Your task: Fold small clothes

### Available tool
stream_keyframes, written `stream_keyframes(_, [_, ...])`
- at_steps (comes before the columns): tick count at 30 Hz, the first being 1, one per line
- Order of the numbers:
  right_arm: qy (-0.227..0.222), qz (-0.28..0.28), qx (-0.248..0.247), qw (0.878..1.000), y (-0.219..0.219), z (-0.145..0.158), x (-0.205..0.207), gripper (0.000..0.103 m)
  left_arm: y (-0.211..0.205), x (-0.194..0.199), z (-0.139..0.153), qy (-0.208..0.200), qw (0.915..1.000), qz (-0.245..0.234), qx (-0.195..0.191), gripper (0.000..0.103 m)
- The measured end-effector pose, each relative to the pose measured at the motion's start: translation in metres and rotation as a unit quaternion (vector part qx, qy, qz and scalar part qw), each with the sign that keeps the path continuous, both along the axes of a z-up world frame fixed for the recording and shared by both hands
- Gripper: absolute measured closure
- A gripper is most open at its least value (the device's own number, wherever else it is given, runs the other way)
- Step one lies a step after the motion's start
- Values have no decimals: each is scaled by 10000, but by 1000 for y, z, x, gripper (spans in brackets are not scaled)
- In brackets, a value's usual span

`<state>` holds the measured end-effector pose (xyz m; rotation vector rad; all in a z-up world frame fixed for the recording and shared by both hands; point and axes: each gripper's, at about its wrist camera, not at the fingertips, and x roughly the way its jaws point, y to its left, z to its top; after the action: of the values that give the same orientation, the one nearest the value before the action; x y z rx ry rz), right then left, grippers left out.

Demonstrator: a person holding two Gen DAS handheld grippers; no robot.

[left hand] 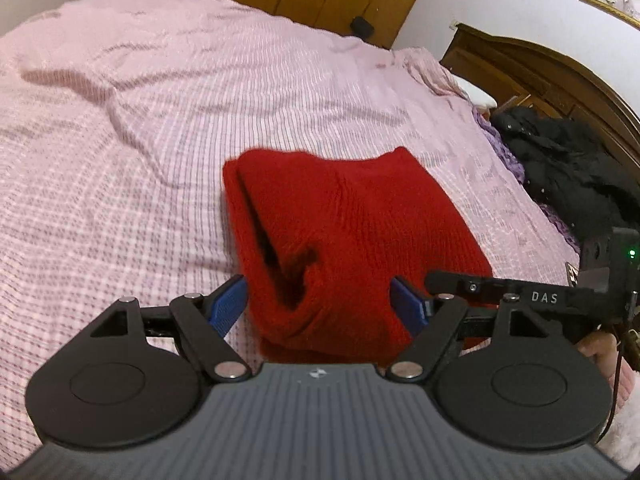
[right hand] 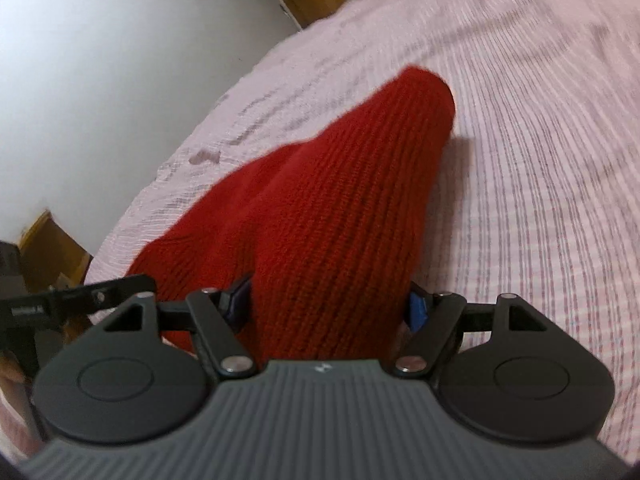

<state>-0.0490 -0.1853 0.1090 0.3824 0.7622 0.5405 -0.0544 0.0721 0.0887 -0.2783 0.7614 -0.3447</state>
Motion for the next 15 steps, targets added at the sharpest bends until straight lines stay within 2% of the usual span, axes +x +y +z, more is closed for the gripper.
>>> stream_keyframes(2, [-119, 28, -112, 9999, 4, 5, 2, 28, 0, 0, 3, -42, 10000, 35, 19, 21])
stream_keyframes(4, [96, -60, -109, 9999, 3, 2, 8, 28, -2, 2, 1, -15, 9998, 95, 151, 21])
stream_keyframes(6, [388, -202, 37, 9990, -2, -10, 16, 25, -6, 7, -7, 136, 9985, 170, 493, 21])
stream_keyframes(9, [473, -226, 162, 9985, -8, -14, 14, 21, -10, 13, -23, 429, 9956, 213, 806, 20])
stream_keyframes(12, [230, -309, -138, 9992, -8, 3, 2, 21, -7, 11, -22, 444, 9963, 235, 696, 20])
stream_keyframes(15, [-285, -538, -385, 9974, -16, 26, -14, 23, -5, 4, -5, 99, 9967, 245, 768, 20])
